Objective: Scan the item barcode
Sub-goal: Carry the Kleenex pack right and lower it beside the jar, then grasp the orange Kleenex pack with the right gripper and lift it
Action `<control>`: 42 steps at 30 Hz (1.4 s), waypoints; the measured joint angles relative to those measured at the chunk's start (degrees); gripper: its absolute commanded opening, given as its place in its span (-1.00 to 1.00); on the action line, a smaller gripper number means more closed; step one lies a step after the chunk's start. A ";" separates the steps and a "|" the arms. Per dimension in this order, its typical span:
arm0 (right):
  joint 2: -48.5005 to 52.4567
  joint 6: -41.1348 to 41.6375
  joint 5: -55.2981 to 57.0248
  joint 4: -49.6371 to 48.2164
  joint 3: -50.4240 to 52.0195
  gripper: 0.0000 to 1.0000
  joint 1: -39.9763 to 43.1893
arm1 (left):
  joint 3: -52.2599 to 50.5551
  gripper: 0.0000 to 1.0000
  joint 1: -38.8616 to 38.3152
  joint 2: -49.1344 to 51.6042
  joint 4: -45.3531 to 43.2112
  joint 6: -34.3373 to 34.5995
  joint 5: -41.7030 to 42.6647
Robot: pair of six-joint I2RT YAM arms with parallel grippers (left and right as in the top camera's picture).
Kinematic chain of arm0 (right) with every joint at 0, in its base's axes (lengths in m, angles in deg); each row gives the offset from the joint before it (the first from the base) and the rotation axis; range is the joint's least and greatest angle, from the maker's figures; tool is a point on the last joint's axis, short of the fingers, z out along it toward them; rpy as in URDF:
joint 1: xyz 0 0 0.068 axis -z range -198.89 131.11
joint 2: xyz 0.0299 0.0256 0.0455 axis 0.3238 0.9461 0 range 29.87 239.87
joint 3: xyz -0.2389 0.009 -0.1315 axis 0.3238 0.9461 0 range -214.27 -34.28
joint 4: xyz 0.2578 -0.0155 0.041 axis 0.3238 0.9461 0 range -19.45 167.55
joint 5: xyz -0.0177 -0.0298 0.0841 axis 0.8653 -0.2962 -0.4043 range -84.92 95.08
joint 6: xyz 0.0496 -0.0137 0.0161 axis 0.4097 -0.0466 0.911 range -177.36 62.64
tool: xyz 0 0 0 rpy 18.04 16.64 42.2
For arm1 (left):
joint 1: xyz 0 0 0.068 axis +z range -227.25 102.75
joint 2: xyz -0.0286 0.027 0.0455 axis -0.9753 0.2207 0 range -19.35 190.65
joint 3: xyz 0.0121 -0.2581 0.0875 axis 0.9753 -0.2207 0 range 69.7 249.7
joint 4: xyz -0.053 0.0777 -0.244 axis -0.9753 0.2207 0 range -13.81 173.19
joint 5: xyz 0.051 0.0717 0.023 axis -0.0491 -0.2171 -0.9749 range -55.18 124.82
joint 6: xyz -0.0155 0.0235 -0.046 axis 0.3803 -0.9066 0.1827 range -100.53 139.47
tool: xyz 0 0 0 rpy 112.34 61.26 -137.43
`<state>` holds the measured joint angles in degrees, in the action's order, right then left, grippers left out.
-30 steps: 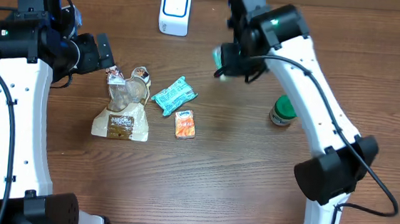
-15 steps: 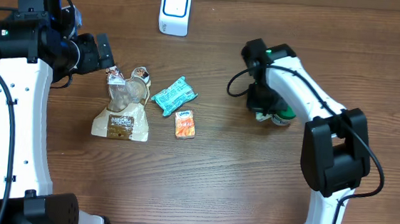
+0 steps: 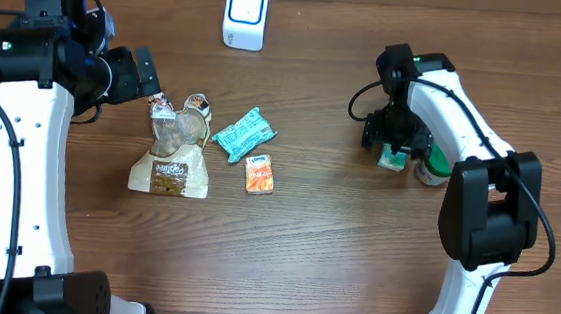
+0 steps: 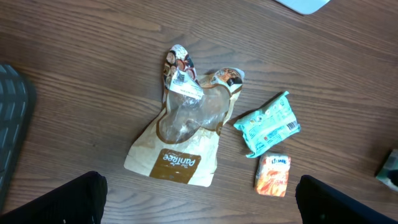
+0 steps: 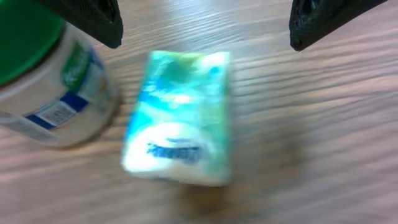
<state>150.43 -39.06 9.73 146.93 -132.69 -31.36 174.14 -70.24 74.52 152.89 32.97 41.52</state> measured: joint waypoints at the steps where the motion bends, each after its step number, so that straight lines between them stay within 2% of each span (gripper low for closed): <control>1: 0.00 -0.59 -1.60 0.66 -1.92 0.61 0.00 | 0.00 0.99 0.00 0.00 0.02 0.00 0.00; 4: -0.07 -2.12 -9.77 1.68 -6.88 0.55 -0.42 | 0.00 0.99 0.00 0.00 0.04 0.00 0.00; 7: -0.07 -2.60 -16.83 0.39 -6.88 0.43 -2.45 | 0.00 0.99 0.00 0.00 0.04 0.00 0.00; 11: -0.15 -3.06 -23.85 -5.95 -2.60 -0.08 -7.96 | 0.00 0.99 0.00 0.00 0.04 0.00 0.00; 12: -0.13 -3.26 -25.49 -7.93 -0.72 -0.14 -9.75 | 0.00 0.99 0.00 0.00 0.02 0.00 0.00; 18: 0.00 1.88 -31.61 -19.91 9.97 -0.19 -19.02 | 0.00 0.99 0.00 0.00 0.02 0.00 -0.02; 21: 0.00 5.09 -32.20 -24.76 13.20 -0.33 -20.59 | 0.00 0.99 0.00 0.00 0.00 0.00 0.00; 27: -0.02 9.66 -32.52 -32.00 17.79 -0.41 -21.00 | 0.00 0.99 0.00 0.00 0.02 0.00 0.00; 29: -0.04 10.49 -32.96 -33.38 18.53 -0.56 -21.05 | 0.00 0.99 0.02 0.00 0.02 0.00 0.00; 30: -0.07 10.71 -32.94 -33.99 18.73 -0.78 -21.14 | 0.00 0.99 0.00 0.00 0.02 0.00 0.00; 31: -0.07 11.28 -32.85 -34.82 19.04 -0.92 -21.29 | 0.00 0.99 0.00 0.00 0.04 0.00 0.00; 37: -0.31 11.43 -34.91 -33.35 19.19 -0.92 -21.09 | 0.00 0.99 0.00 0.00 0.02 0.00 0.00; 42: -3.96 5.73 -49.44 -32.28 19.23 -0.92 -16.83 | 0.00 0.99 0.00 0.00 0.02 0.00 0.00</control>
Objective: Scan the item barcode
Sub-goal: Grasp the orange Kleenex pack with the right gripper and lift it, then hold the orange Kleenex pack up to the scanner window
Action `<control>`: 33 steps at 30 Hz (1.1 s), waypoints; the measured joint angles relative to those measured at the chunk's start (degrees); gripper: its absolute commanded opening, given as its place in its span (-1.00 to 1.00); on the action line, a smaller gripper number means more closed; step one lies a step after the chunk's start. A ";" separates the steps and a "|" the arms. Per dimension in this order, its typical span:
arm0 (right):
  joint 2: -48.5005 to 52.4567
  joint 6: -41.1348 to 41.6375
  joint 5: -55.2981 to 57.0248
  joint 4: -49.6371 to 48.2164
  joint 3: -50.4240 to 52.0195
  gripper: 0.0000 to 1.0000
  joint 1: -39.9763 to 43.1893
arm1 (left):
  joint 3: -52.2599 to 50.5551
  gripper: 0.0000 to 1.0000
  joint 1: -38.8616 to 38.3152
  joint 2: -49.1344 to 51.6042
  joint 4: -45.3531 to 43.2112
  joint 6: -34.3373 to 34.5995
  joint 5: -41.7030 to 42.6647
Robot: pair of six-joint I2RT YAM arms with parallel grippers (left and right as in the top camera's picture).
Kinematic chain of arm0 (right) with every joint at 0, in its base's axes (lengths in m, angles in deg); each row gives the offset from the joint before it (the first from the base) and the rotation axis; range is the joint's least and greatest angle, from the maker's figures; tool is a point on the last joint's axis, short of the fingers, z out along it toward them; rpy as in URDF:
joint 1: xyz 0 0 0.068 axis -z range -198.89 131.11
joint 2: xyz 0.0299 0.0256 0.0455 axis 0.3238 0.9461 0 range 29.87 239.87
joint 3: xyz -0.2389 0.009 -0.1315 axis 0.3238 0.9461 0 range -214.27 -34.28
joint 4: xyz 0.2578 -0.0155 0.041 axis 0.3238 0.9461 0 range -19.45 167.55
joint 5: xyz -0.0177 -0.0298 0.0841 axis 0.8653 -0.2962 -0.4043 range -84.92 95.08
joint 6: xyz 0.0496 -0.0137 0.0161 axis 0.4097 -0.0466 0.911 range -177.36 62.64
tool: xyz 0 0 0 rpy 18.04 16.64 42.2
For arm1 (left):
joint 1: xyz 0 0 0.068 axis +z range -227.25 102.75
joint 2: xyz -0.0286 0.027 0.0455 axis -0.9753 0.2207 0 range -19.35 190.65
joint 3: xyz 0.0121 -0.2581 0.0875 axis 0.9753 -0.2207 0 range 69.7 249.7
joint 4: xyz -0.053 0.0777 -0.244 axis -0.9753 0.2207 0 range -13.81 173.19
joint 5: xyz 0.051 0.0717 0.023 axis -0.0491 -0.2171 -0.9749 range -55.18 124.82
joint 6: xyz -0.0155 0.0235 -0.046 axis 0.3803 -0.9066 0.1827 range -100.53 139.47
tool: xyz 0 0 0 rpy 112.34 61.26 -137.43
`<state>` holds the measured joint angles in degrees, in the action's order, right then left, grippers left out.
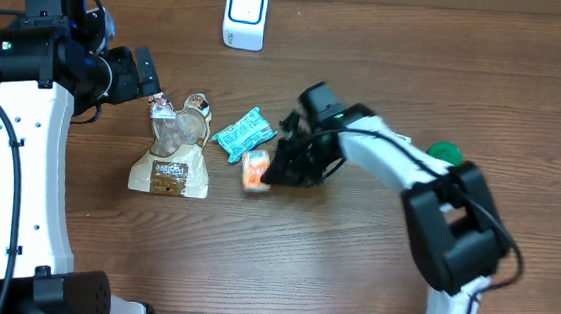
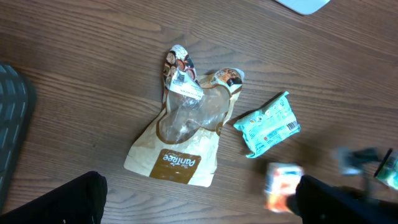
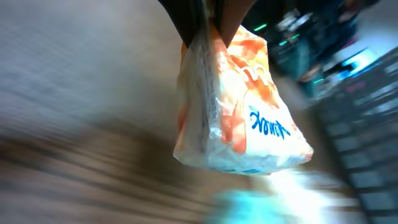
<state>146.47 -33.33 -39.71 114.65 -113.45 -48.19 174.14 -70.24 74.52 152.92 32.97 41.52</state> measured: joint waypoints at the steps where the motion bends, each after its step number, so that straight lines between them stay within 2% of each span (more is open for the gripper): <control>1: -1.97 -0.76 -3.39 -0.68 0.02 -0.92 1.25 | 0.00 0.99 0.00 0.00 0.02 0.00 -0.02; 5: -9.60 -2.84 -16.92 -5.29 -0.13 -0.92 7.08 | 0.00 0.99 0.00 0.00 0.02 0.00 0.00; 6: -10.95 -3.19 -24.20 -8.28 -0.28 -0.92 9.35 | 0.00 0.99 0.00 0.00 -0.02 0.00 0.00; 11: -11.10 0.46 -38.47 -14.49 -0.31 -0.92 12.96 | 0.00 0.99 0.00 0.00 0.02 0.00 0.00; 21: -11.10 12.85 -43.23 -19.26 -0.31 -0.92 15.06 | 0.00 0.99 0.00 0.00 0.00 0.00 0.00; 26: -11.10 15.52 -43.21 -19.43 -0.31 -0.92 15.06 | 0.00 0.99 0.00 0.00 0.00 0.00 0.00; 31: -11.10 16.39 -42.84 -25.68 -0.31 -0.92 14.91 | 0.00 0.99 0.00 0.00 0.00 0.00 -0.02; 33: -11.10 16.50 -39.28 -26.88 -0.31 -0.92 14.19 | 0.00 1.00 0.00 0.00 0.00 0.00 0.00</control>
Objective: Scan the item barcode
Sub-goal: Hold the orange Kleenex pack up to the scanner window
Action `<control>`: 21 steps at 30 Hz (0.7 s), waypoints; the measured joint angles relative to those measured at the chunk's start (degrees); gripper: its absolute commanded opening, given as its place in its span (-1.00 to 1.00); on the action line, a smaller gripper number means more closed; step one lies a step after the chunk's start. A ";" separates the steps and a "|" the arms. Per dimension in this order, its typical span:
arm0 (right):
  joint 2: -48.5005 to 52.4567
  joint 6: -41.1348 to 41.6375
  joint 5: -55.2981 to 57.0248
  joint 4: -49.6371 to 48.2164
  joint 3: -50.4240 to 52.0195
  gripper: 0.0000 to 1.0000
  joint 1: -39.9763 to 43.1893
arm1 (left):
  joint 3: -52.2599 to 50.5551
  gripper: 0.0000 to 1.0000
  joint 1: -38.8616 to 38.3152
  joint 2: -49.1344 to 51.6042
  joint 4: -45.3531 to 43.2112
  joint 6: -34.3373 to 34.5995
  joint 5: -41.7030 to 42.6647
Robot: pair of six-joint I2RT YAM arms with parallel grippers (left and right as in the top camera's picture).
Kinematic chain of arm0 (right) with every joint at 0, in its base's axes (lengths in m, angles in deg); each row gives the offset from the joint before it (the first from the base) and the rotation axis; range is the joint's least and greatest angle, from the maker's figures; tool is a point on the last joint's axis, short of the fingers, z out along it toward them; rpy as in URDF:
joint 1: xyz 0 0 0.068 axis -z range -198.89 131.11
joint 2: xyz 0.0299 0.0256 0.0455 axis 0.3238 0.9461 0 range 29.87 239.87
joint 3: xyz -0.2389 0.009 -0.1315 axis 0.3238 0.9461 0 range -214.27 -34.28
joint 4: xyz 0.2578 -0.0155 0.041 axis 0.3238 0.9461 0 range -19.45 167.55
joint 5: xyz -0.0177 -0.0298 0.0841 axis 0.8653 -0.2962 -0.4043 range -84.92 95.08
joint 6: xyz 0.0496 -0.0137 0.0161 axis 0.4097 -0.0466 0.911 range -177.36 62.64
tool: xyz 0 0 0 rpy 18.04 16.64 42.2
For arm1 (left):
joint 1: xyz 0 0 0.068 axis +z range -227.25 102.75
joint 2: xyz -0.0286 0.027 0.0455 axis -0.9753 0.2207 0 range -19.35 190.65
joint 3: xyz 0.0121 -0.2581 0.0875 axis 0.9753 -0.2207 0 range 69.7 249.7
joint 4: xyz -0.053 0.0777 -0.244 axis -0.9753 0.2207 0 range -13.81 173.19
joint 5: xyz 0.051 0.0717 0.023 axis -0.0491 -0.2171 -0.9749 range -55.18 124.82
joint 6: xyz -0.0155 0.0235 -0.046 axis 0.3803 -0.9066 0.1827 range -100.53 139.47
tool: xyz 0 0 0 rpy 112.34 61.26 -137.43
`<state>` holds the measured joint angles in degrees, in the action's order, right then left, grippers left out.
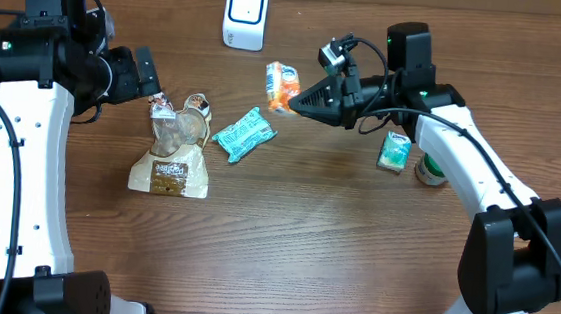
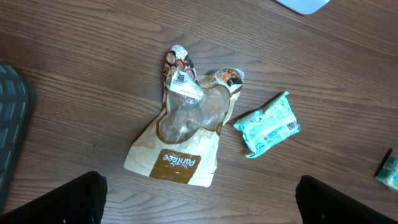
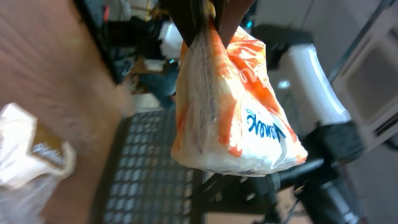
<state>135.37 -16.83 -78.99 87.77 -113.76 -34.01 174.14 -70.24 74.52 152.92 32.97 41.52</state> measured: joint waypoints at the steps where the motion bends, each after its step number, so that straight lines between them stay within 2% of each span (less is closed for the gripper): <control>1: 0.00 0.02 0.96 -0.02 0.00 -0.93 -0.28 | 0.00 0.99 0.00 0.00 0.02 0.00 0.00; 5: 0.00 -0.39 10.95 1.62 -0.02 -0.92 -3.74 | 0.00 0.99 0.00 0.00 0.02 0.00 0.02; 10: 0.37 -6.95 32.39 26.27 -6.40 -0.92 -9.07 | 0.00 0.99 0.00 0.00 0.02 0.00 0.00; 12: 0.85 -9.68 41.00 33.22 -12.41 -0.92 -10.56 | 0.00 0.99 0.00 0.00 -0.04 0.00 0.00; 13: 1.33 -11.47 49.79 37.66 -19.76 -0.92 -11.85 | 0.00 0.99 0.00 0.00 0.00 0.00 0.00; 18: 5.95 -16.59 73.37 39.95 -41.38 -0.92 -14.53 | 0.00 0.99 0.02 0.00 0.00 0.00 0.00; 21: 12.59 -22.32 87.36 33.75 -52.83 -0.92 -16.33 | 0.00 0.99 0.00 0.00 0.00 0.00 0.00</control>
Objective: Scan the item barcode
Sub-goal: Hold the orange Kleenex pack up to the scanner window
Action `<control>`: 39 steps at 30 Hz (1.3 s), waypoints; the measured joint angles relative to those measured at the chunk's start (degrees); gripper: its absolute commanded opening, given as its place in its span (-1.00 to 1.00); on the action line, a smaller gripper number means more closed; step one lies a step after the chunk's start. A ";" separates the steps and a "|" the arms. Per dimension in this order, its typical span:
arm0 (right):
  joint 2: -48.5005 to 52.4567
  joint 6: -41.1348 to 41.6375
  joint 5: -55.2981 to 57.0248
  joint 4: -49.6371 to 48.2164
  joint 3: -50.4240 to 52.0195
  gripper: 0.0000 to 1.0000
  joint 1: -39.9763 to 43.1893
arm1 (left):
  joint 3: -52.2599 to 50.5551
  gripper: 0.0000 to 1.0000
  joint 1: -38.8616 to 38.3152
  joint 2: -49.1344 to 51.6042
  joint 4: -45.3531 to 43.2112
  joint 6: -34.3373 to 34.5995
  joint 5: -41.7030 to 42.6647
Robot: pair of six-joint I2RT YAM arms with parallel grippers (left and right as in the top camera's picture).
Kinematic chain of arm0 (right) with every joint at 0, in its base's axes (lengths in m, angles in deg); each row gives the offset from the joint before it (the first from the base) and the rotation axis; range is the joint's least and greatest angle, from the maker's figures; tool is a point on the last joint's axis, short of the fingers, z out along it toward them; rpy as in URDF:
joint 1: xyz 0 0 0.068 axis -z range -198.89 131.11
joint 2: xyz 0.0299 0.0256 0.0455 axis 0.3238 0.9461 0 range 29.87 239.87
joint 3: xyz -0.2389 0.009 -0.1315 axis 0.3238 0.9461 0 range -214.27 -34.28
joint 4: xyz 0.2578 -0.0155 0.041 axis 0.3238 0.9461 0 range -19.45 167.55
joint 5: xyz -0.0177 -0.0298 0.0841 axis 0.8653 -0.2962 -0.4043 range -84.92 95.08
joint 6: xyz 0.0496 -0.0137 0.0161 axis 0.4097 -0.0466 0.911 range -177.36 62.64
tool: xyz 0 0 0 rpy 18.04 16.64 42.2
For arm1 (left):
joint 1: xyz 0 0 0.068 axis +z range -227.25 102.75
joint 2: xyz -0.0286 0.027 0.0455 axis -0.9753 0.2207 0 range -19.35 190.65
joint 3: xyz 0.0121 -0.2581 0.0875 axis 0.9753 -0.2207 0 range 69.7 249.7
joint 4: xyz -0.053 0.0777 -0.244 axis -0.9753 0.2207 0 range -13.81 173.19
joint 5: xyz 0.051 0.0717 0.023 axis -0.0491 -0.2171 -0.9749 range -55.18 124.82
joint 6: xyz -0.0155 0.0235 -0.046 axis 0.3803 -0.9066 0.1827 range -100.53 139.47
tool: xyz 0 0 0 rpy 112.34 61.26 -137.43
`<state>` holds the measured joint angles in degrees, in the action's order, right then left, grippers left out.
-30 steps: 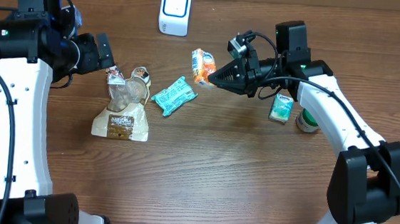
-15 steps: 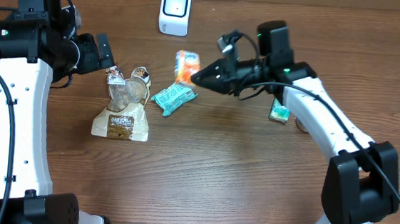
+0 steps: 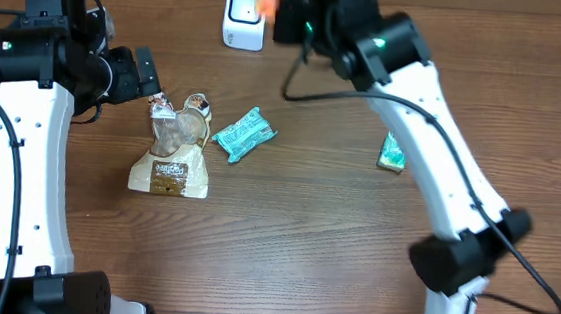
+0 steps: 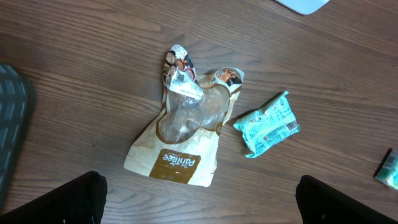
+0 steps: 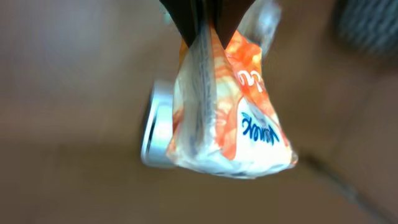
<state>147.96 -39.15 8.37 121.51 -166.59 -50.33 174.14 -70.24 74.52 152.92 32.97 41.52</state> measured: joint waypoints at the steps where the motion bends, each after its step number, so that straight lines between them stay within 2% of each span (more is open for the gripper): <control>1: 3.04 -3.87 6.23 -5.51 -1.95 -0.92 -0.81 | 0.00 0.99 0.00 0.00 0.00 0.00 -0.02; 6: 12.96 -22.84 20.35 -24.44 -2.03 -0.92 -1.92 | 0.00 0.99 0.00 0.00 0.00 0.00 -0.02; 9: 19.91 -39.78 24.48 -36.57 -2.03 -0.92 -1.92 | 0.00 0.99 0.00 0.00 -0.02 0.00 0.00; 13: 25.53 -59.30 25.16 -40.96 -2.03 -0.92 -1.92 | 0.00 0.99 0.00 0.00 0.02 0.00 0.00; 16: 28.15 -66.62 25.03 -41.09 -2.03 -0.92 -1.92 | 0.00 0.99 0.00 0.00 0.00 0.00 0.00; 20: 31.50 -71.80 23.76 -40.81 -2.03 -0.92 -1.92 | 0.00 0.99 0.00 0.00 0.00 0.00 0.00; 24: 31.71 -73.37 22.64 -40.81 -2.01 -0.92 -1.92 | 0.00 0.99 0.00 0.00 0.00 0.00 0.00; 36: 31.69 -73.79 22.43 -37.20 -2.01 -0.92 -1.92 | 0.00 0.99 0.00 0.00 0.00 0.00 -0.02; 39: 31.52 -71.67 21.99 -35.50 -2.01 -0.92 -1.92 | 0.00 0.99 0.00 0.00 0.00 0.00 -0.02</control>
<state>179.47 -110.82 30.36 86.02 -168.60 -52.26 174.14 -70.24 74.52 152.92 32.97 41.50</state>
